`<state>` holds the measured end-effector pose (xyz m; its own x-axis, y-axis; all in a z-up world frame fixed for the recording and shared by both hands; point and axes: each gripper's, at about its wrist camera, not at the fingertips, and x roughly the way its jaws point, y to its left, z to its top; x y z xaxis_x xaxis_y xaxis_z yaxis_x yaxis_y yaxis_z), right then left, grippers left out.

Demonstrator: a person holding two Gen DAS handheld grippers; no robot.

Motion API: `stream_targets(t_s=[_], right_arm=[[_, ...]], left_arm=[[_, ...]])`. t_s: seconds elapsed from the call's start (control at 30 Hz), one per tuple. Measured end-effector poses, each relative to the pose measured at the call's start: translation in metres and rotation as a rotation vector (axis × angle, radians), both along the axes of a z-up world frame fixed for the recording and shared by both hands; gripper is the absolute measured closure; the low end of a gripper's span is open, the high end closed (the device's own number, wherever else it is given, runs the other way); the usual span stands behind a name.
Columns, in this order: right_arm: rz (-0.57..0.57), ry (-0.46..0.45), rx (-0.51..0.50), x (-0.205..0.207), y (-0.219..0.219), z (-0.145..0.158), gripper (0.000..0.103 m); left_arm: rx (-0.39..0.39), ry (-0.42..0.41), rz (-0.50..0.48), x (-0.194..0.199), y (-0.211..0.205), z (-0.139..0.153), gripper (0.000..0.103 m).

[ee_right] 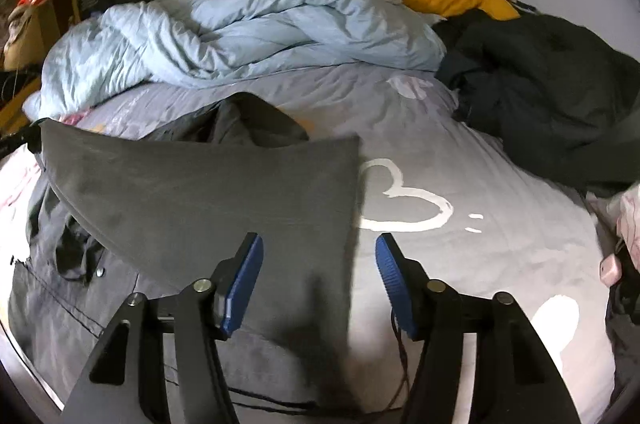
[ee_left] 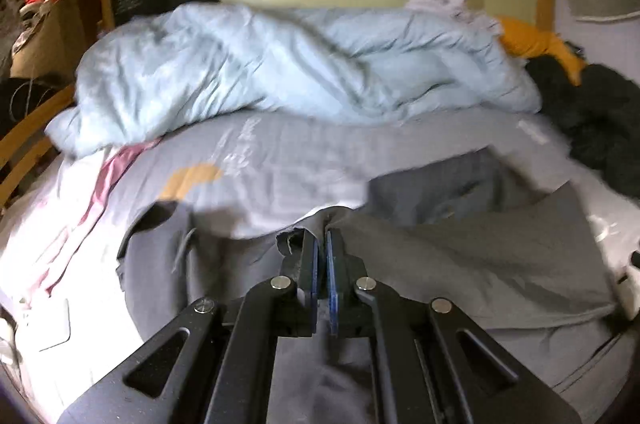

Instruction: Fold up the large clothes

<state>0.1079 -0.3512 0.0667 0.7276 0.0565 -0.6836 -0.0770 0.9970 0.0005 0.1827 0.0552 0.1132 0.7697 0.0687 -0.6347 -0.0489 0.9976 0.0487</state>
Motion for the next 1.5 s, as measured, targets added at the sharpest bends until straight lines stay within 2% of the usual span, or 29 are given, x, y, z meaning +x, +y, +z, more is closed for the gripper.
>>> stream_targets(t_s=[0.23, 0.3, 0.37, 0.43, 0.47, 0.5, 0.53, 0.57, 0.6, 0.67, 0.77, 0.83, 0.9, 1.03, 1.2, 1.23, 1.3, 1.4, 1.5], right_arm=[[0.127, 0.077, -0.009, 0.006, 0.035, -0.023, 0.039], [0.185, 0.11, -0.067, 0.007, 0.053, -0.034, 0.039], [0.182, 0.148, -0.148, 0.011, 0.066, -0.048, 0.039], [0.124, 0.206, -0.228, 0.019, 0.068, -0.067, 0.049], [0.1, 0.226, -0.238, 0.024, 0.066, -0.075, 0.059], [0.081, 0.236, -0.237, 0.028, 0.062, -0.08, 0.068], [0.061, 0.237, -0.242, 0.032, 0.058, -0.085, 0.071], [0.041, 0.232, -0.256, 0.035, 0.055, -0.086, 0.076], [0.019, 0.223, -0.285, 0.039, 0.051, -0.089, 0.086], [0.004, 0.226, -0.325, 0.044, 0.048, -0.094, 0.087], [-0.018, 0.247, -0.292, 0.049, 0.041, -0.095, 0.088], [-0.042, 0.247, -0.311, 0.05, 0.04, -0.094, 0.088], [-0.091, 0.237, -0.372, 0.053, 0.037, -0.094, 0.087], [-0.097, 0.236, -0.274, 0.048, 0.02, -0.081, 0.087], [-0.072, 0.168, -0.209, 0.03, 0.015, -0.054, 0.087], [-0.067, 0.153, -0.206, 0.029, 0.016, -0.05, 0.087], [-0.049, 0.128, -0.189, 0.027, 0.02, -0.043, 0.087], [-0.023, 0.129, -0.161, 0.024, 0.024, -0.041, 0.087], [-0.012, 0.138, -0.164, 0.026, 0.027, -0.045, 0.087]], left_arm=[[0.002, 0.105, 0.01, 0.006, 0.013, -0.065, 0.1], [0.005, 0.134, -0.011, 0.006, 0.009, -0.078, 0.099], [0.05, 0.141, -0.029, 0.005, 0.004, -0.089, 0.098], [0.067, 0.138, -0.047, 0.002, 0.002, -0.093, 0.095], [0.067, 0.138, -0.052, 0.0, 0.003, -0.095, 0.089], [0.067, 0.143, -0.05, -0.001, 0.005, -0.097, 0.077], [0.07, 0.146, -0.04, -0.002, 0.007, -0.098, 0.069], [0.072, 0.141, -0.022, -0.003, 0.011, -0.099, 0.049], [0.071, 0.133, -0.006, -0.004, 0.014, -0.098, 0.035], [0.028, 0.111, 0.01, -0.01, 0.025, -0.095, 0.034], [-0.06, 0.091, 0.009, -0.022, 0.042, -0.086, 0.034], [-0.075, 0.057, 0.006, -0.033, 0.05, -0.079, 0.033], [-0.069, 0.015, 0.011, -0.044, 0.06, -0.071, 0.029], [-0.109, -0.03, 0.067, -0.057, 0.096, -0.063, 0.028], [-0.241, -0.032, 0.226, -0.057, 0.16, -0.063, 0.028], [-0.251, -0.03, 0.26, -0.056, 0.171, -0.062, 0.028], [-0.198, 0.021, 0.356, -0.046, 0.192, -0.062, 0.03], [-0.244, 0.037, 0.417, -0.037, 0.227, -0.065, 0.03], [-0.336, 0.081, 0.422, -0.023, 0.254, -0.077, 0.031]])
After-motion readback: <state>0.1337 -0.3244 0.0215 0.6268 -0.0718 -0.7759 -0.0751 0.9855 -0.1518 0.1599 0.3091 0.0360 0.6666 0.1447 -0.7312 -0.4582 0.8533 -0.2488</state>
